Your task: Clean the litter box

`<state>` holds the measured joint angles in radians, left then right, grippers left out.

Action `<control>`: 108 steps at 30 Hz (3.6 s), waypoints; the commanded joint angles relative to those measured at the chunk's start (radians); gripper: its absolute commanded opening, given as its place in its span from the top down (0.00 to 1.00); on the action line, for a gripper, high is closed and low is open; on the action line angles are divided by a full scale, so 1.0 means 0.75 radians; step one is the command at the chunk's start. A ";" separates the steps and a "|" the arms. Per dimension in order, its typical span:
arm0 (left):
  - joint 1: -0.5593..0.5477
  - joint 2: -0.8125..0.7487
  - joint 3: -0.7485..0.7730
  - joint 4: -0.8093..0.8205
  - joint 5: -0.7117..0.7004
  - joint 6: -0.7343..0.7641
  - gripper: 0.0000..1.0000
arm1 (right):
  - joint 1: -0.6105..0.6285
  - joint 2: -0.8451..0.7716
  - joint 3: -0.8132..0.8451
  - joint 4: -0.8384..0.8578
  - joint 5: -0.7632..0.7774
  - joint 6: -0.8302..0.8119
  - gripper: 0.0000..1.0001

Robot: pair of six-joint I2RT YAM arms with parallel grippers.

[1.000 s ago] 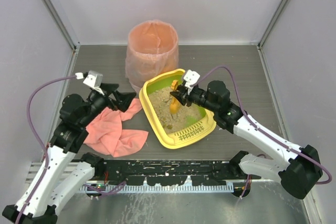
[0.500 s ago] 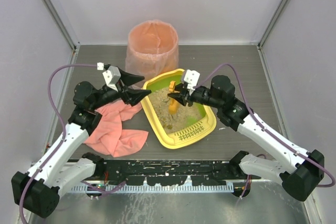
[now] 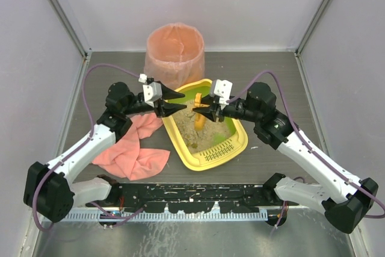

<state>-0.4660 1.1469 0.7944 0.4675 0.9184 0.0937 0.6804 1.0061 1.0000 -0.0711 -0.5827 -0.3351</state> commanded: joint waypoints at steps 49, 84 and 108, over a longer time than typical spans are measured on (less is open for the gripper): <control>-0.156 0.049 0.138 -0.160 0.042 0.197 1.00 | -0.002 -0.039 0.036 0.072 0.117 0.046 0.44; -0.478 0.154 0.320 -0.562 -0.924 0.444 1.00 | 0.009 0.047 0.030 0.090 0.838 0.681 0.37; -0.488 0.213 0.334 -0.586 -0.958 0.482 1.00 | 0.035 0.240 0.183 -0.175 0.863 0.846 0.48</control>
<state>-0.8257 1.3109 0.9985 -0.0044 0.2047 0.4377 0.6945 1.1915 1.0897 -0.1936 0.0517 0.2943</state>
